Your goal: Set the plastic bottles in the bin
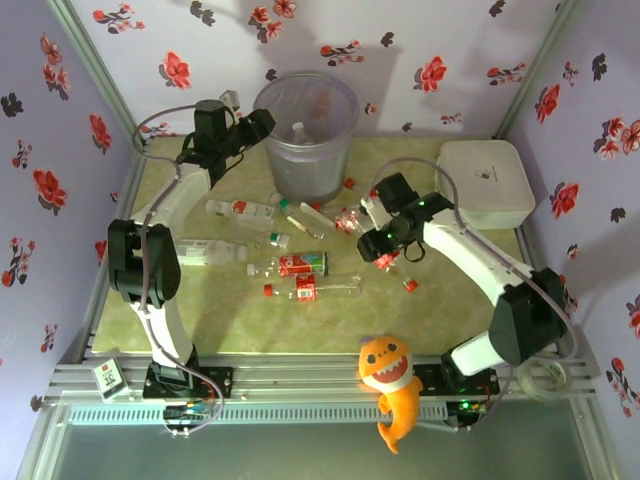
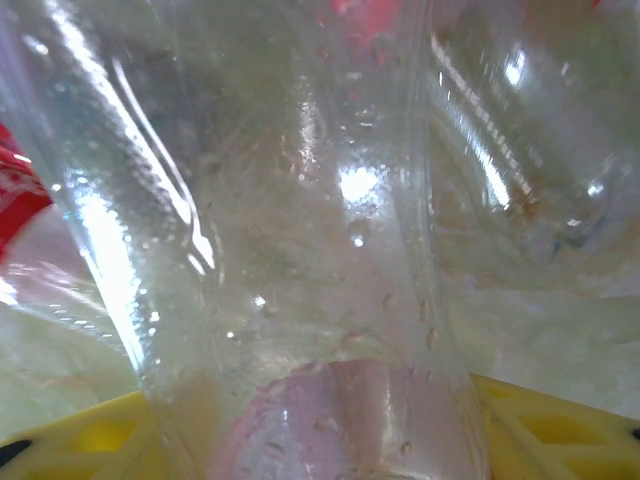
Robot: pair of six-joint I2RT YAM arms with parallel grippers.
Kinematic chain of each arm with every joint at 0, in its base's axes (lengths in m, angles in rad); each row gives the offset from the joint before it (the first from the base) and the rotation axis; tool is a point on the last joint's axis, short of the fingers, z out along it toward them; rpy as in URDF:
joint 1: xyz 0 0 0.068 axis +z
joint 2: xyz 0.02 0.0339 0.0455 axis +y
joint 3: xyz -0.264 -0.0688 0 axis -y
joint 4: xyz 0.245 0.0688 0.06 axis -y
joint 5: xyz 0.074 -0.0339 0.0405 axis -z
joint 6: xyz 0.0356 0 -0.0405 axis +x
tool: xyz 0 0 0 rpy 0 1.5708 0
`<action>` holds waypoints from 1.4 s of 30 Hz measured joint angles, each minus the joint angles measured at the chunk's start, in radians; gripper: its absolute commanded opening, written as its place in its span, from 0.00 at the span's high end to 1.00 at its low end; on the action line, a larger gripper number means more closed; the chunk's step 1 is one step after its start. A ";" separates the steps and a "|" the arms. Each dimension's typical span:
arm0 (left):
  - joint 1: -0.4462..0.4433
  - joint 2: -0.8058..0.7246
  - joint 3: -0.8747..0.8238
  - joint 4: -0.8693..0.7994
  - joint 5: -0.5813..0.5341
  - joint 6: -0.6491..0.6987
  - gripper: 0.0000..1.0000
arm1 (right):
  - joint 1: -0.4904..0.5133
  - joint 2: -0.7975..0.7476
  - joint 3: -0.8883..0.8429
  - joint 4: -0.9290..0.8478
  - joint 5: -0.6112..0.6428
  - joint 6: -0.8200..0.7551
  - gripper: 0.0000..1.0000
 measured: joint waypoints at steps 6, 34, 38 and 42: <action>0.000 0.000 0.000 0.002 0.000 -0.001 0.38 | -0.040 -0.078 0.178 0.004 -0.039 -0.019 0.42; -0.006 0.005 -0.010 0.032 -0.011 -0.029 0.39 | -0.103 0.863 1.439 0.461 -0.240 0.220 0.46; -0.011 0.007 -0.010 0.039 -0.013 -0.033 0.39 | -0.093 0.911 1.439 0.486 -0.277 0.250 0.46; -0.017 0.012 -0.010 0.051 -0.017 -0.038 0.39 | -0.069 0.937 1.439 0.499 -0.309 0.273 0.46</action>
